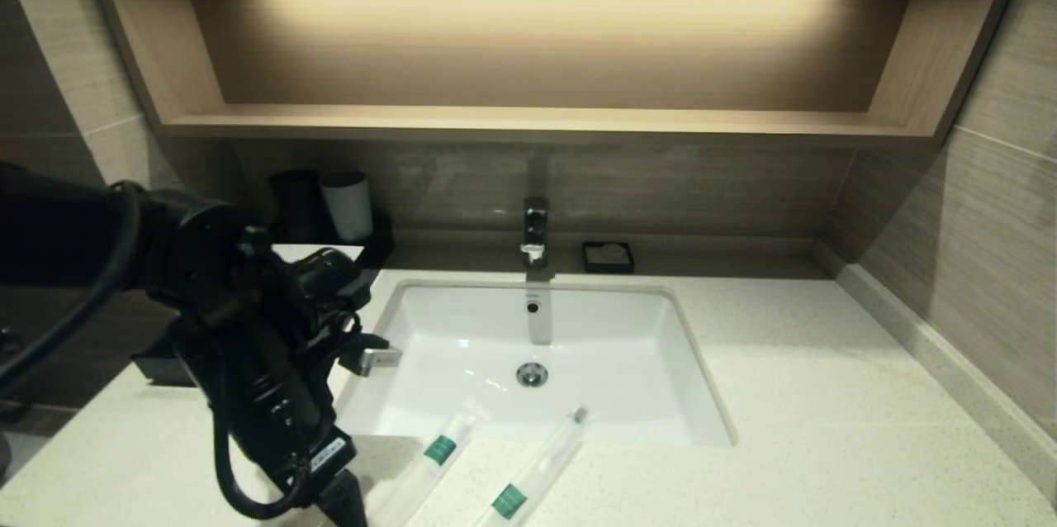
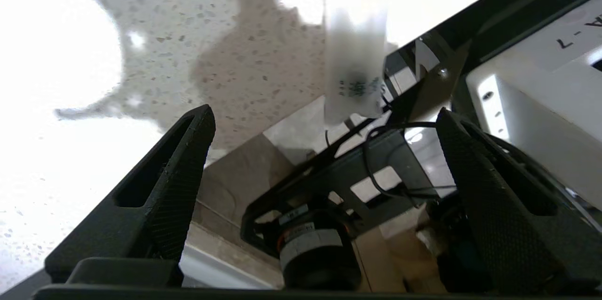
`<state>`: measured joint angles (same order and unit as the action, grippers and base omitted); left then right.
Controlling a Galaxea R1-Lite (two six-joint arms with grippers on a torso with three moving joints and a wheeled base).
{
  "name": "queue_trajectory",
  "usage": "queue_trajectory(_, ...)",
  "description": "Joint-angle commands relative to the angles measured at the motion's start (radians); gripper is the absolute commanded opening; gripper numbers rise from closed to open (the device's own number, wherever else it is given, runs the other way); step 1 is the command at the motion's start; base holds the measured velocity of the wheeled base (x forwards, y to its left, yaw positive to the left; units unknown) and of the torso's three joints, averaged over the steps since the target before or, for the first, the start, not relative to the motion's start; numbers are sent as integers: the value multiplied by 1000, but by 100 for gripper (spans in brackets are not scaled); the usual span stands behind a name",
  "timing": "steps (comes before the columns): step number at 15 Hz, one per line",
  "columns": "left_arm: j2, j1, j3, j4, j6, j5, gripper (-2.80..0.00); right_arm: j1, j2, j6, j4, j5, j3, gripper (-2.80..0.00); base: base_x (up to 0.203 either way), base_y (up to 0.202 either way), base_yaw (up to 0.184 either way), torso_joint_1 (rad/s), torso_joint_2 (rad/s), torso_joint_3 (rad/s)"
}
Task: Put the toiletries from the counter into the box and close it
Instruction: Pick up the bathroom toiletry
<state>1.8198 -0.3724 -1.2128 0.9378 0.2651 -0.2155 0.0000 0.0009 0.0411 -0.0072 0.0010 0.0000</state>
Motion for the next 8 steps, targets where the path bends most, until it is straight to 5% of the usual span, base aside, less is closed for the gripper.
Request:
queue_trajectory(1, -71, 51, 92, -54, 57, -4, 0, 0, 1, 0, 0, 1, 0, -280, 0, 0, 0, 0, 0, 0)
queue_trajectory(8, -132, 89, 253, -215, 152, -7, 0, 0, 1, 1, 0, 1, 0, -280, 0, 0, 0, 0, 0, 0)
